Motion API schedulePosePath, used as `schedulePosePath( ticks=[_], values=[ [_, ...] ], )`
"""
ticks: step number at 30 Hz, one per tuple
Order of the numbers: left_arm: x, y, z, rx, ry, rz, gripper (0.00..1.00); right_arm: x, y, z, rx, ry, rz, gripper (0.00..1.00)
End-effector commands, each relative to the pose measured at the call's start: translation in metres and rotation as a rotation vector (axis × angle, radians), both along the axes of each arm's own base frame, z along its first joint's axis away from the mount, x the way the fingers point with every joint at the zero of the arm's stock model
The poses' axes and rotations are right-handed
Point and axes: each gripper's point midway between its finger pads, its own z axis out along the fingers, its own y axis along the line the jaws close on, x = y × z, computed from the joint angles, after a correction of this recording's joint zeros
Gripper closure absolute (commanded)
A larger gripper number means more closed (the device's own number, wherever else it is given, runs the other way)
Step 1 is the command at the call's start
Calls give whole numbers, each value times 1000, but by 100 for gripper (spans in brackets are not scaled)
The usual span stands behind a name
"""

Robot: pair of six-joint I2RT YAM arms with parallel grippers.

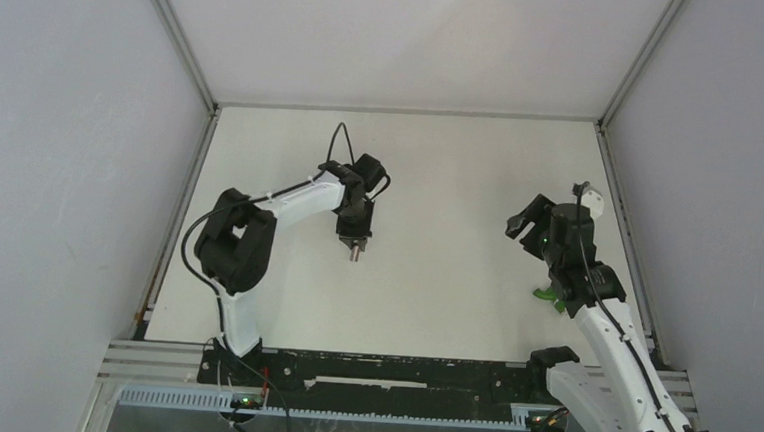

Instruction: Install the water faucets

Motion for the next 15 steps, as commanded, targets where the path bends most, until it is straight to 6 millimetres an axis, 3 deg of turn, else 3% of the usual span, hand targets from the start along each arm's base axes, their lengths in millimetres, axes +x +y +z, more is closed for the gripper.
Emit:
schedulePosePath(
  ticks=[1, 4, 8, 15],
  values=[
    [10, -7, 3, 39, 5, -47, 100, -18, -29, -14, -29, 43, -105, 21],
    [13, 0, -16, 117, 34, -41, 100, -24, -32, -8, -11, -23, -116, 22],
    [13, -3, -24, 114, 52, -47, 99, -27, -36, -8, -19, -24, -121, 22],
    [17, -9, -33, 118, 87, -82, 77, -31, -35, -10, -13, -13, -113, 22]
  ],
)
